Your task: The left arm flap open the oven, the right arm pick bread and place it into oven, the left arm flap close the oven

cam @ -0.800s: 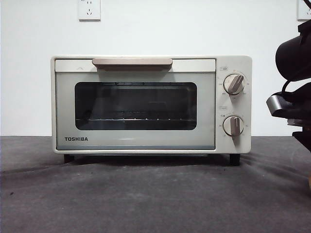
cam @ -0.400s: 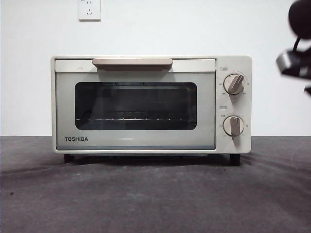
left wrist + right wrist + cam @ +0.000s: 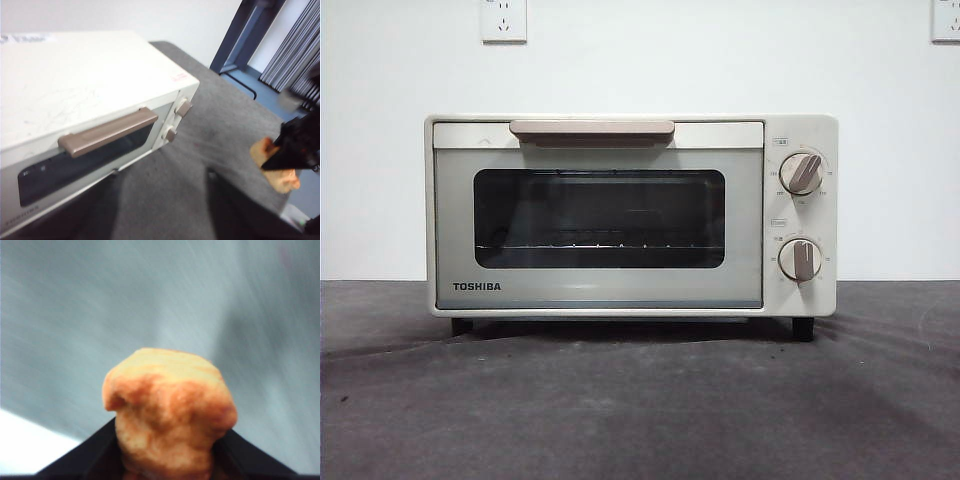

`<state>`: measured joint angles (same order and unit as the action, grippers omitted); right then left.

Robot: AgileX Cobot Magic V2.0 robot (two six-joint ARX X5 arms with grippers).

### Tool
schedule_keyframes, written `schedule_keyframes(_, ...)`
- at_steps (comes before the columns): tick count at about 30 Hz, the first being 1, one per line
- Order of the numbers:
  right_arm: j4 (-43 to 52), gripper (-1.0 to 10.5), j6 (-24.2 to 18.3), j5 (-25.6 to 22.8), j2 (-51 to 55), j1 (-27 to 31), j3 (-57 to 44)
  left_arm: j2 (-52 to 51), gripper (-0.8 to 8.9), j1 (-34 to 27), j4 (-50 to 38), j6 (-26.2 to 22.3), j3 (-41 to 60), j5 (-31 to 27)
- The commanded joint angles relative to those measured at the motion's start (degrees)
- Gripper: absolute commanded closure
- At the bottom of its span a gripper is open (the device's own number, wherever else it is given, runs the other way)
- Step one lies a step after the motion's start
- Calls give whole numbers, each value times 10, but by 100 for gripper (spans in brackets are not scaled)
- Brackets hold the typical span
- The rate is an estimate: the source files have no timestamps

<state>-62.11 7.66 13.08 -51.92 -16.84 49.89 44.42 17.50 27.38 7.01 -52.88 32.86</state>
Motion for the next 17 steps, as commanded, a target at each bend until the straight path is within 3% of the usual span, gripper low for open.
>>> schedule_keyframes(1,44,759,5,40,44,-3,12,37,736,3,14,-1,-32,-1)
schedule_keyframes(5,110,759,15,98,106,-3,12,100,797,6,45,-9,-78,-1)
schedule_keyframes(10,140,773,37,109,166,-3,12,205,798,27,118,-55,-162,-13)
schedule_keyframes(17,145,780,50,109,218,-3,11,332,797,89,164,-145,-264,-127)
